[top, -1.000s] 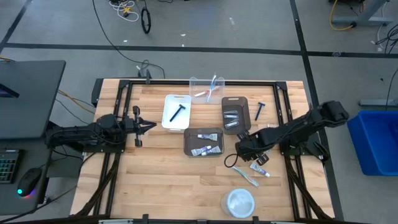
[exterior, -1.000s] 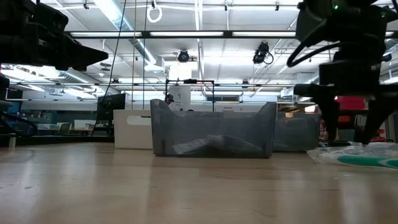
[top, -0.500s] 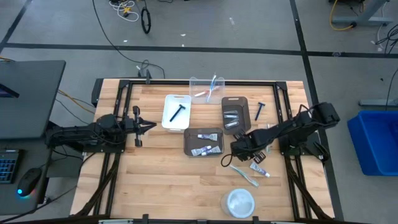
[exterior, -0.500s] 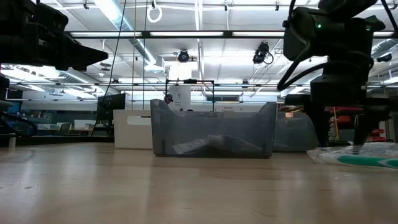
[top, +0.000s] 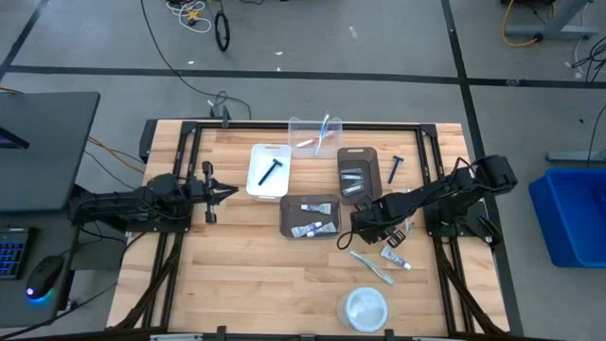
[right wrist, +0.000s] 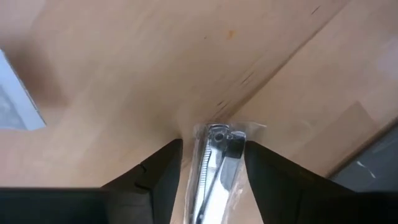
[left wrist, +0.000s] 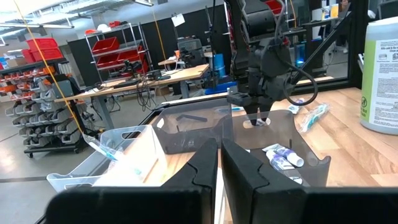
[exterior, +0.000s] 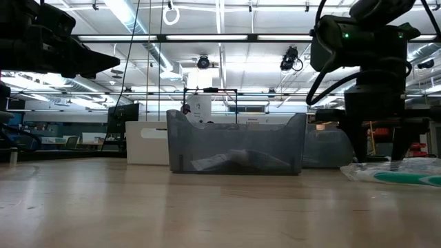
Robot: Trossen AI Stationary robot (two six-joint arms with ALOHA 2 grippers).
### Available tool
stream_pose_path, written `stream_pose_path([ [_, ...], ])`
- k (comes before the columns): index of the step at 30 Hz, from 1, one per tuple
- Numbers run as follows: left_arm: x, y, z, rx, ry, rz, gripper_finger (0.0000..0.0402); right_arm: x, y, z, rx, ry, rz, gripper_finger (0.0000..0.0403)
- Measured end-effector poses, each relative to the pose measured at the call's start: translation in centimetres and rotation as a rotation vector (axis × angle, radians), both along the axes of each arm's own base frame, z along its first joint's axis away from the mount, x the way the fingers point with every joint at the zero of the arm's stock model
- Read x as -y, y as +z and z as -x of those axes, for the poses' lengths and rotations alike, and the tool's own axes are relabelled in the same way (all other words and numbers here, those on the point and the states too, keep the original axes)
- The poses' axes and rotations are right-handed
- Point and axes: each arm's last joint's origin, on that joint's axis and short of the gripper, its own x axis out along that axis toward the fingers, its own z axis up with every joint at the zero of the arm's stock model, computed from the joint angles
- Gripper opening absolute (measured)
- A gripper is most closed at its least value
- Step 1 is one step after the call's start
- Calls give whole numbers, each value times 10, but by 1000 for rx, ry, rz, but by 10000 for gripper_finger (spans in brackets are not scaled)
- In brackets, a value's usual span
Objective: Pick & Place Travel size toiletries
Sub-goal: Put the silver nail cutter into the top black bin
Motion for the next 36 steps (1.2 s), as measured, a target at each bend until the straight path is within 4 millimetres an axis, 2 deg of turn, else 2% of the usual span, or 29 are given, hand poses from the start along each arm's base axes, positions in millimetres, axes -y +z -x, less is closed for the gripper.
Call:
stream_pose_path([
  [17,0,0,0,0,0,0,27,0,-1,1,-10,10,-30,112],
  [30,0,0,0,0,0,0,27,0,-1,1,-12,10,-29,104],
  [36,0,0,0,0,0,0,27,0,4,1,-9,11,-33,104],
])
